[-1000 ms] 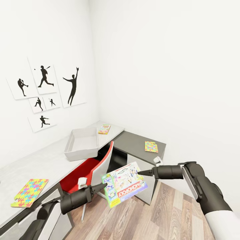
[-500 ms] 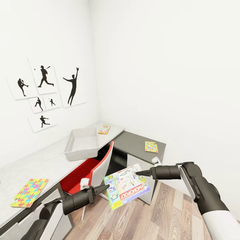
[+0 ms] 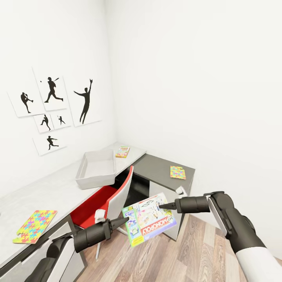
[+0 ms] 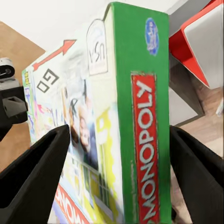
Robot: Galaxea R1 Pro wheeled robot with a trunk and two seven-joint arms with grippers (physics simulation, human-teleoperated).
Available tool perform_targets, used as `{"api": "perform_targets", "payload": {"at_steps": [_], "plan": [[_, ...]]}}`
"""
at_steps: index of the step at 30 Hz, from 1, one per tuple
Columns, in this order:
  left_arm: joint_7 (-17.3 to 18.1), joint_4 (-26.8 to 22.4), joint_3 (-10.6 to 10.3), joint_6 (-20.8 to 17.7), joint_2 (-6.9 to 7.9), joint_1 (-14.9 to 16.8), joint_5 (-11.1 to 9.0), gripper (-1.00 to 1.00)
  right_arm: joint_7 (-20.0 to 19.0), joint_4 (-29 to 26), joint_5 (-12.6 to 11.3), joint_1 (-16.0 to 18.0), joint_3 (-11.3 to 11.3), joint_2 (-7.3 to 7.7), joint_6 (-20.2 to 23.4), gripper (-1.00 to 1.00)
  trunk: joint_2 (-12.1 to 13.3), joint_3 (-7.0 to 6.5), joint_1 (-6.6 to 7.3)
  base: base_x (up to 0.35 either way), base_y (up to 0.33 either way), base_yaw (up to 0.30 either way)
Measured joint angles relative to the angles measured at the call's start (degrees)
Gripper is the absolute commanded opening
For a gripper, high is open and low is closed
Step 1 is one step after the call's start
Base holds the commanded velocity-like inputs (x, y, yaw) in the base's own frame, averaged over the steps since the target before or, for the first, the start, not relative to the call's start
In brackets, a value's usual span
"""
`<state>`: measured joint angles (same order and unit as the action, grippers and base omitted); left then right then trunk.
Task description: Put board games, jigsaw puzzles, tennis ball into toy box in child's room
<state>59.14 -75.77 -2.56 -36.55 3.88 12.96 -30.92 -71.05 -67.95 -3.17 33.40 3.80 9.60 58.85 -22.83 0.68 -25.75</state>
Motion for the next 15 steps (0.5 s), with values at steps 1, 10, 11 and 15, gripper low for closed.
{"api": "perform_targets", "payload": {"at_steps": [1,10,11,15], "plan": [[0.0,0.0,0.0,0.2,0.02,0.0,0.3,-1.00,0.0,0.1,0.1,0.0,0.3,0.00,-0.1,-1.00,0.0,0.00,0.00,0.000,0.000,0.000],[0.0,0.1,0.0,0.9,0.06,0.0,1.4,-1.00,-0.3,0.4,-1.3,0.0,1.3,0.03,0.7,-1.00,0.0,0.00,0.00,0.000,0.000,0.000],[0.0,0.1,0.0,1.0,0.05,0.0,1.4,-1.00,-0.3,0.4,-1.6,0.0,1.3,0.04,0.7,-1.00,0.0,0.00,0.00,0.000,0.000,0.000],[0.0,0.1,0.1,1.1,0.05,0.0,1.4,-1.00,-0.4,0.4,-2.1,0.0,1.4,0.05,0.7,-1.00,0.0,0.00,0.00,0.000,0.000,0.000]]}}
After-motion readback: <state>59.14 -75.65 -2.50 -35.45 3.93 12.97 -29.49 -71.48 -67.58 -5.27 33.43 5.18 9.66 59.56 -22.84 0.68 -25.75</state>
